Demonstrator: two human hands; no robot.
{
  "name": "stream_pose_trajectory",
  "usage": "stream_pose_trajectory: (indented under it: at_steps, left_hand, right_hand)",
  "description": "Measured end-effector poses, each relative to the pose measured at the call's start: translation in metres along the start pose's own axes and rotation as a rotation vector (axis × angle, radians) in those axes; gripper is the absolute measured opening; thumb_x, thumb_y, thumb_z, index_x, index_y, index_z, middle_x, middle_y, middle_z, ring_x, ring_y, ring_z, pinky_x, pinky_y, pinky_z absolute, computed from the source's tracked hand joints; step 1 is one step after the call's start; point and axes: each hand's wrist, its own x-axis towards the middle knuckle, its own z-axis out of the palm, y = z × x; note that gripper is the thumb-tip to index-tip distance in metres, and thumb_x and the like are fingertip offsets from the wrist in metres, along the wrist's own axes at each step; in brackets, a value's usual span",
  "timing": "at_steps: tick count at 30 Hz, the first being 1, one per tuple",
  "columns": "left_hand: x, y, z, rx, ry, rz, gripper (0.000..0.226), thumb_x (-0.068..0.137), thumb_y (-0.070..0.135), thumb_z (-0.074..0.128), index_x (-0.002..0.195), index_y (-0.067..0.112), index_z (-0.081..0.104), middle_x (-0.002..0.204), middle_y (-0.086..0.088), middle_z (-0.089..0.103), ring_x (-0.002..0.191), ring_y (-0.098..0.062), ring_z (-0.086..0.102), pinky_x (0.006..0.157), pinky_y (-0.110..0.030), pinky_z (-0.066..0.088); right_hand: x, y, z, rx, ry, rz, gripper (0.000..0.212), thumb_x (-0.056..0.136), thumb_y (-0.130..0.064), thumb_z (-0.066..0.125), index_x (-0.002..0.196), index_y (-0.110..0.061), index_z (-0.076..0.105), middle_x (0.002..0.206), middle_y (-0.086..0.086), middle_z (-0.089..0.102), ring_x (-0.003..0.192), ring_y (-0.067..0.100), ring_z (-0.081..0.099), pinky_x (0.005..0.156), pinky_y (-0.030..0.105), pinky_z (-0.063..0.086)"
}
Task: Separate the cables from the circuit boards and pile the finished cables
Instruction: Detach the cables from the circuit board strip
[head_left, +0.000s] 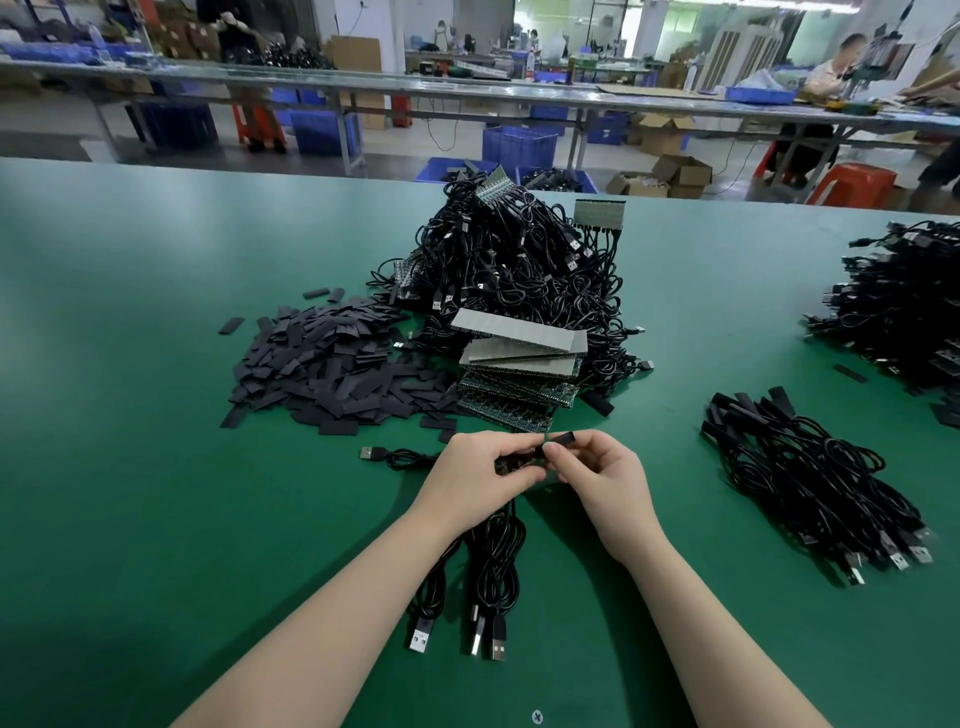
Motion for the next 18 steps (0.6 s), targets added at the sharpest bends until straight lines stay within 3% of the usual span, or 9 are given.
stream_pose_trajectory:
  at_steps: [2, 4, 7, 10, 18]
  left_hand:
    - [0.0002, 0.0003, 0.0008, 0.016, 0.0, 0.006, 0.039, 0.082, 0.023, 0.071, 0.119, 0.034, 0.068, 0.11, 0.018, 0.07, 0.101, 0.016, 0.057, 0.085, 0.0, 0.039]
    - [0.0006, 0.0013, 0.0002, 0.021, 0.01, 0.009, 0.039, 0.083, 0.022, 0.07, 0.12, 0.036, 0.067, 0.111, 0.02, 0.07, 0.102, 0.015, 0.057, 0.087, -0.005, 0.043]
    - [0.0002, 0.0016, -0.0017, 0.044, 0.081, -0.05, 0.037, 0.082, 0.034, 0.072, 0.118, 0.041, 0.067, 0.105, 0.027, 0.069, 0.101, 0.011, 0.059, 0.088, -0.017, 0.049]
    - [0.0001, 0.0019, -0.0031, 0.154, 0.131, -0.107, 0.031, 0.079, 0.05, 0.071, 0.11, 0.043, 0.07, 0.104, 0.024, 0.07, 0.096, 0.006, 0.06, 0.083, -0.02, 0.049]
    - [-0.0016, 0.0037, -0.0026, 0.191, 0.044, 0.013, 0.03, 0.086, 0.045, 0.068, 0.114, 0.034, 0.072, 0.105, 0.013, 0.072, 0.094, -0.001, 0.061, 0.084, -0.025, 0.05]
  right_hand:
    - [0.0001, -0.0001, -0.0001, -0.005, 0.004, -0.007, 0.011, 0.088, -0.015, 0.075, 0.081, -0.023, 0.073, 0.073, -0.002, 0.07, 0.065, 0.008, 0.06, 0.065, 0.021, 0.051]
    - [0.0001, -0.0003, -0.0003, -0.011, 0.003, -0.016, 0.014, 0.087, -0.015, 0.076, 0.079, -0.026, 0.074, 0.071, -0.003, 0.069, 0.064, 0.008, 0.058, 0.064, 0.021, 0.051]
    - [-0.0001, -0.0011, -0.0006, -0.023, -0.001, -0.017, 0.013, 0.087, -0.017, 0.077, 0.082, -0.029, 0.075, 0.075, 0.0, 0.071, 0.068, 0.01, 0.059, 0.067, 0.023, 0.051]
    - [-0.0005, -0.0014, -0.0004, -0.009, 0.008, -0.013, 0.014, 0.086, -0.018, 0.077, 0.084, -0.031, 0.076, 0.077, -0.001, 0.071, 0.07, 0.011, 0.061, 0.069, 0.024, 0.052]
    - [-0.0011, -0.0025, -0.001, 0.008, 0.019, -0.013, 0.015, 0.086, -0.015, 0.076, 0.081, -0.029, 0.077, 0.076, -0.002, 0.073, 0.068, 0.007, 0.064, 0.066, 0.019, 0.053]
